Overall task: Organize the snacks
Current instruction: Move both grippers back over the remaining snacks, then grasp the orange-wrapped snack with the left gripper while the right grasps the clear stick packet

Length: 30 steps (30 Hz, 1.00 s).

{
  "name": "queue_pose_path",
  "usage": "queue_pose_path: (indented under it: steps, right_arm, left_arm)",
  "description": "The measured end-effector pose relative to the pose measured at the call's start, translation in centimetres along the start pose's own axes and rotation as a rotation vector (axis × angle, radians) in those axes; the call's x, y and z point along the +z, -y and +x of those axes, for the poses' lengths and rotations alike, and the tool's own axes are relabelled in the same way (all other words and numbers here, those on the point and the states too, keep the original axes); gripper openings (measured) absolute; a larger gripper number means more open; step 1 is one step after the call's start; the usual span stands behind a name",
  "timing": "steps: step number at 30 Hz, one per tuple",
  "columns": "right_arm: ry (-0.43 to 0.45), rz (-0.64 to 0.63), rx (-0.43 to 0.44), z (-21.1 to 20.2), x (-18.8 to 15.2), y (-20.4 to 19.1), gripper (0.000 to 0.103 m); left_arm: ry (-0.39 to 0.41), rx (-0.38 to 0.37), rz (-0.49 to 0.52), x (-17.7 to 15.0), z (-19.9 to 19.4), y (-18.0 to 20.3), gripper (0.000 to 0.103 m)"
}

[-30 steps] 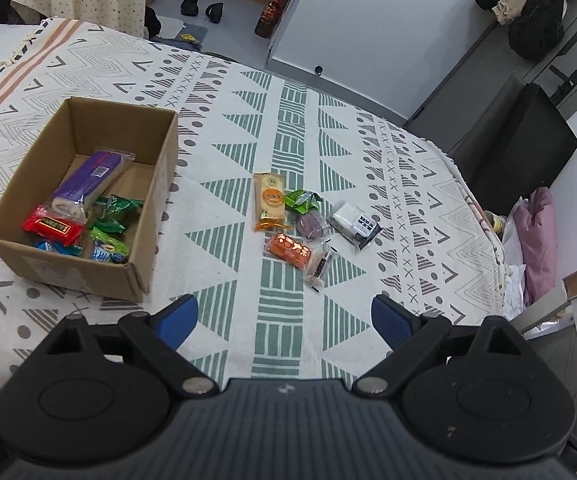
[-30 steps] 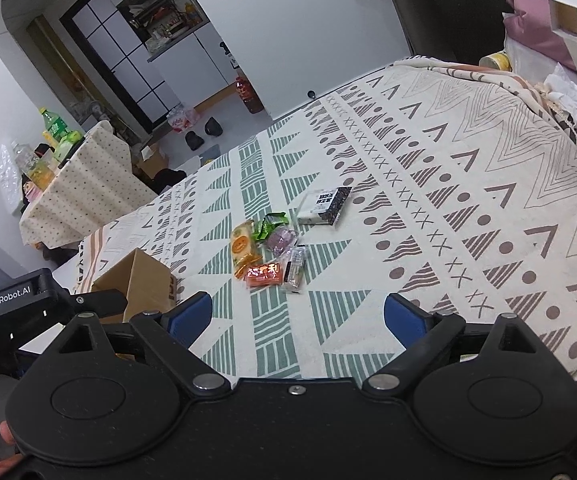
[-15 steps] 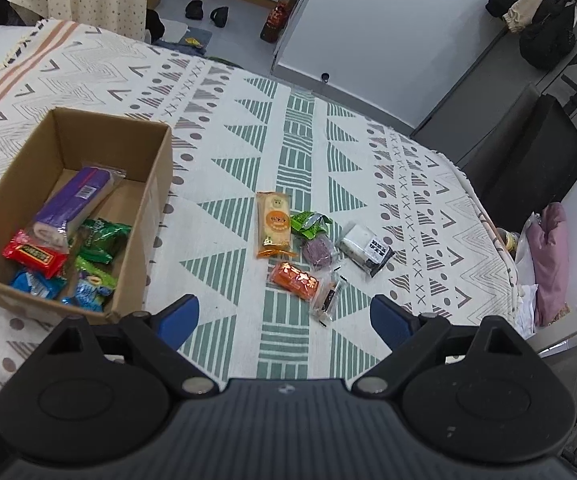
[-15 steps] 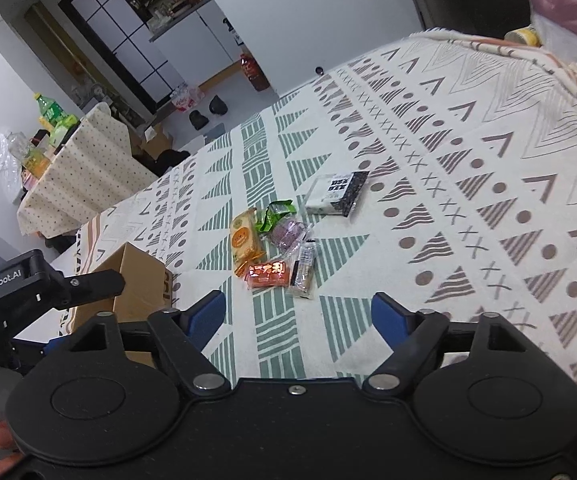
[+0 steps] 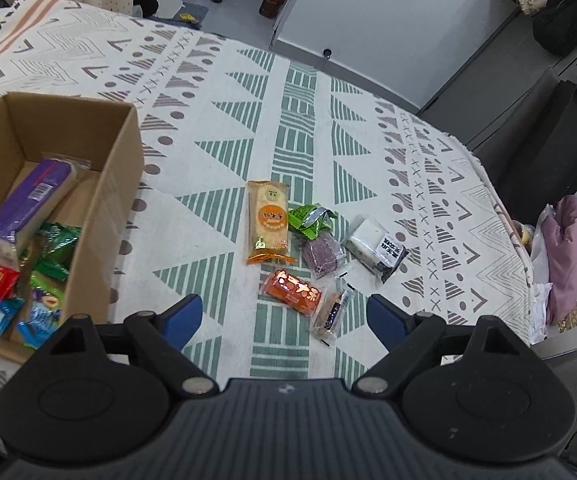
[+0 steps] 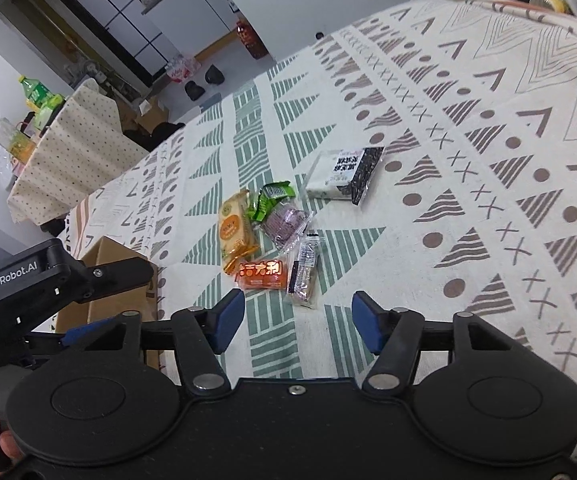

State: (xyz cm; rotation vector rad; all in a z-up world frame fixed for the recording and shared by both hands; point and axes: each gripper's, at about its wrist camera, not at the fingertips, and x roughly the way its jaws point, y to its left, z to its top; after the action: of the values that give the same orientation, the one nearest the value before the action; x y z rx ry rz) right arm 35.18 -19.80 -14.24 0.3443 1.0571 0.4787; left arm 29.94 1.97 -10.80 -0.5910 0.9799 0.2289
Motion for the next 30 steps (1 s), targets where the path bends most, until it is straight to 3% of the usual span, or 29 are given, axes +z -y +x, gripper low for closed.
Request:
queue_pose_path:
  steps: [8,21,30]
  right_arm:
    - [-0.052,0.013,0.012,3.3,1.1,0.2,0.053]
    - [-0.124,0.029,0.008,8.4,1.7,0.7,0.041]
    - [-0.136,0.026,0.007,9.6,1.6,1.7,0.020]
  left_arm:
    - [-0.039,0.034,-0.009,1.0,3.4,0.0,0.082]
    - [-0.089,0.107,0.003,2.0,8.0,0.1,0.081]
    - [-0.111,0.171,0.026,2.2,10.7,0.9,0.081]
